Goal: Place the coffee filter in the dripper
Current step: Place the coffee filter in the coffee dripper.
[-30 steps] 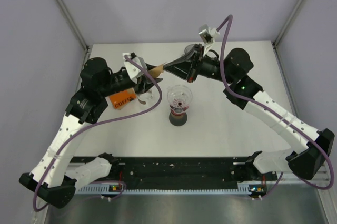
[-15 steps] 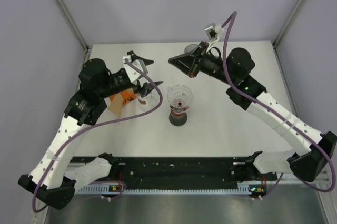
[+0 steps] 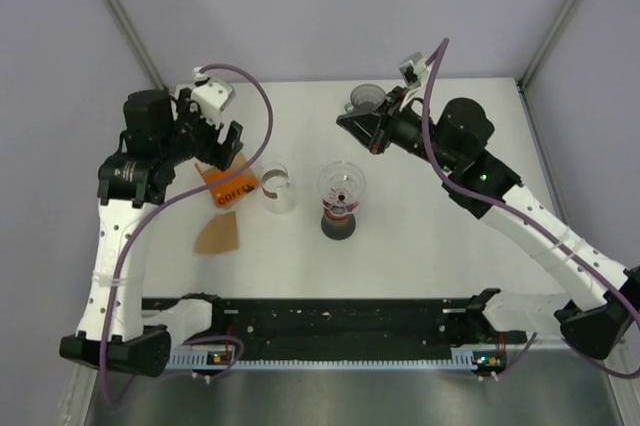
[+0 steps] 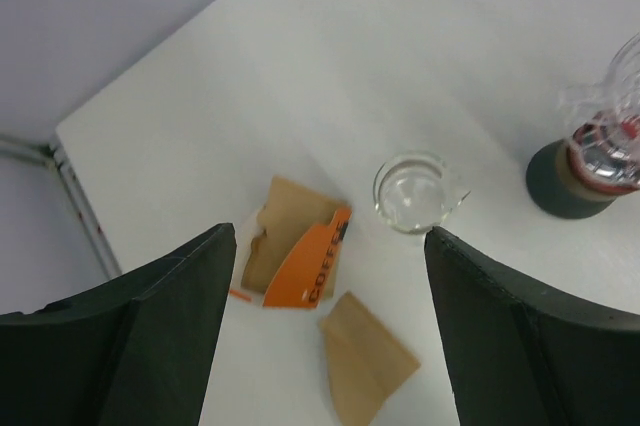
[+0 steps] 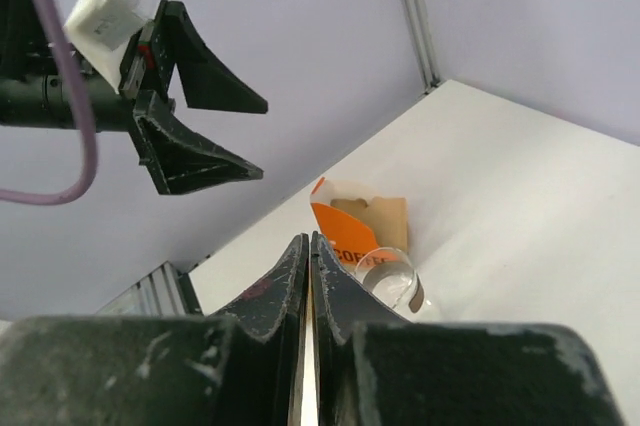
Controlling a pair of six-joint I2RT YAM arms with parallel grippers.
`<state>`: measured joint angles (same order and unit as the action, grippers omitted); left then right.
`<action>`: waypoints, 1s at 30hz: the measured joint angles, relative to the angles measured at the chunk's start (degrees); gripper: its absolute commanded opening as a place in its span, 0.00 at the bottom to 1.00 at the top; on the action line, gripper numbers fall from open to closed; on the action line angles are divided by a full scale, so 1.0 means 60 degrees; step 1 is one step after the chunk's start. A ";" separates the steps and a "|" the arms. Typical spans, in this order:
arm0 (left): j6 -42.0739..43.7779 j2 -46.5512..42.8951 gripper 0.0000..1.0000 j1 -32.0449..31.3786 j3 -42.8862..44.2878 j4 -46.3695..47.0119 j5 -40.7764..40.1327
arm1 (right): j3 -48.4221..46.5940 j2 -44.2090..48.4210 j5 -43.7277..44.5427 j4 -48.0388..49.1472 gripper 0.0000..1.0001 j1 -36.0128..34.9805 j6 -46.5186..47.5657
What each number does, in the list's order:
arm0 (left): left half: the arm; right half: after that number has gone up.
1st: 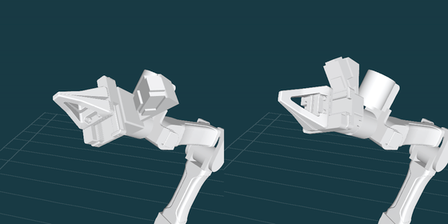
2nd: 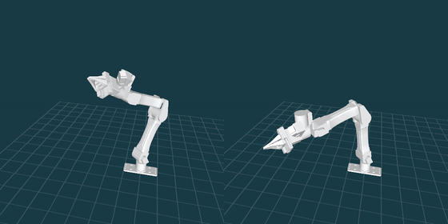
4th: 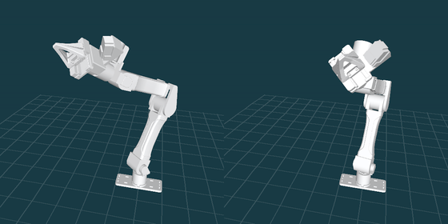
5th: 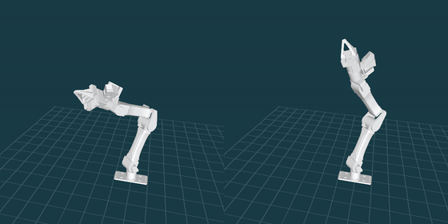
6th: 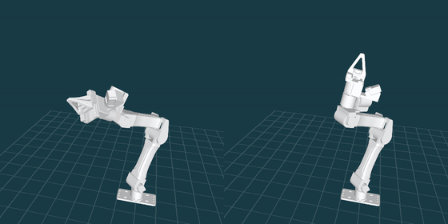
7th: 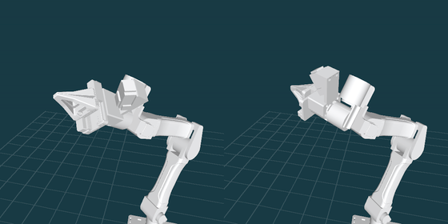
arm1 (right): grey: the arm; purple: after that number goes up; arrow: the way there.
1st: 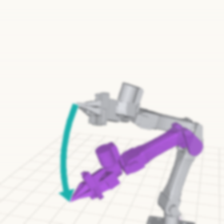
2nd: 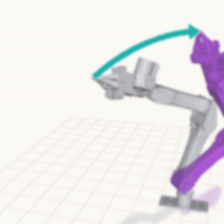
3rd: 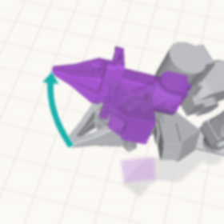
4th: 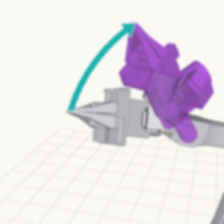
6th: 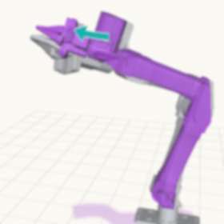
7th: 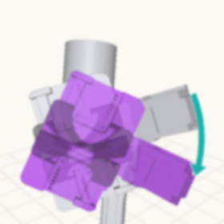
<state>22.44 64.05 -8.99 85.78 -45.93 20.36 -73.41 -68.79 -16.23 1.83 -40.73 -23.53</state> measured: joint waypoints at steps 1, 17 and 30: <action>0.0095 0.0011 0.82 0.0277 0.0073 -0.0324 -0.0098 | 0.0051 0.0098 0.0029 0.0000 0.06 0.0000 0.0113; 0.2404 0.2040 0.77 0.5122 -0.3894 -0.2863 0.0058 | 0.0841 0.1494 0.0051 -0.0313 0.20 0.0004 0.1800; 0.3504 0.3603 0.77 0.5122 -0.5428 0.0313 0.0331 | 0.0863 0.1734 0.0066 -0.0455 0.24 0.0004 0.1985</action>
<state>43.46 85.67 21.74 53.21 -44.05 22.35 -68.23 -58.39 -15.84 -0.91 -40.71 -11.62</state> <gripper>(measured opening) 0.787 0.233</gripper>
